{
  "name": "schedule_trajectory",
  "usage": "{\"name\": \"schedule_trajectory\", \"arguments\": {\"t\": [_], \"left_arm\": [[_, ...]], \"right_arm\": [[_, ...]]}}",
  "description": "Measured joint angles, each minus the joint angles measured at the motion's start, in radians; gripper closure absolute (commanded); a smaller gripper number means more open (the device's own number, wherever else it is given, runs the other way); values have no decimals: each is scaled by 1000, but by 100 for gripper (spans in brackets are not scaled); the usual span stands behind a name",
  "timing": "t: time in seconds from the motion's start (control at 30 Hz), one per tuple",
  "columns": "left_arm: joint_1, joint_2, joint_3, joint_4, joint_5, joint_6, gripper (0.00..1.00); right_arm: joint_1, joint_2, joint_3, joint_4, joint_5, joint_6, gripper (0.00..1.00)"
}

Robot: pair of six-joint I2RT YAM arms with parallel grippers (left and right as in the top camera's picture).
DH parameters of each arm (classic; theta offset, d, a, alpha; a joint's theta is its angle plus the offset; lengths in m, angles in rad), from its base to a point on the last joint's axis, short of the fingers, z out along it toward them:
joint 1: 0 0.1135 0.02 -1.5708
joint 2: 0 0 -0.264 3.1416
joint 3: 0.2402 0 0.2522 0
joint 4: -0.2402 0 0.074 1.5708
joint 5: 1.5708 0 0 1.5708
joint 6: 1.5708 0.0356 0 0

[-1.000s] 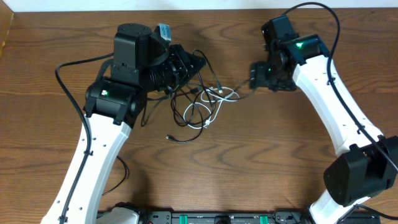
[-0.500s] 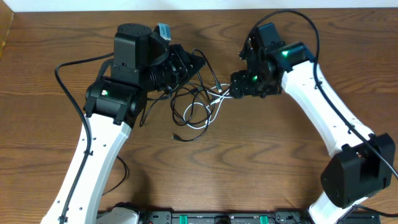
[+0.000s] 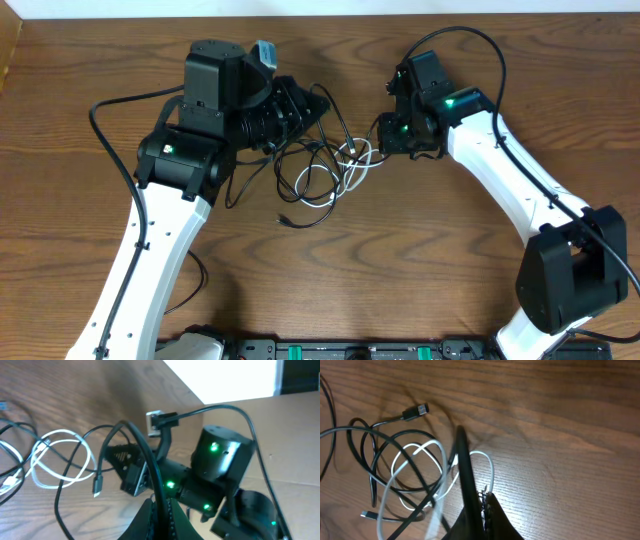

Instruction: Untangle cables

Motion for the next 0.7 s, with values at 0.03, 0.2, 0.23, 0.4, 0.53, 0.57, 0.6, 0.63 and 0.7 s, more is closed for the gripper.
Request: {"name": "schedule_trajectory", "arguments": {"t": [0.03, 0.2, 0.23, 0.4, 0.53, 0.57, 0.6, 0.63, 0.7], "left_arm": [[0, 0, 0, -20, -6, 12, 83], [0, 0, 0, -143, -106, 63, 18], [0, 0, 0, -163, -134, 74, 16], [0, 0, 0, -257, -294, 120, 15], [0, 0, 0, -289, -385, 135, 15], [0, 0, 0, -293, -401, 138, 15], [0, 0, 0, -296, -411, 140, 15], [0, 0, 0, -298, -423, 144, 15], [0, 0, 0, -301, -433, 148, 15]], "right_arm": [[-3, 0, 2, -8, -1, 5, 99], [-66, 0, 100, -140, 0, 25, 99], [-86, -1, 145, -174, 3, 27, 99], [-169, -42, 375, -286, 13, 32, 99], [-218, -124, 547, -325, 15, 32, 99], [-225, -151, 586, -326, 17, 32, 99], [-231, -172, 613, -326, 16, 32, 99], [-232, -200, 646, -321, 17, 32, 99], [-232, -250, 694, -303, 16, 32, 99]]}}
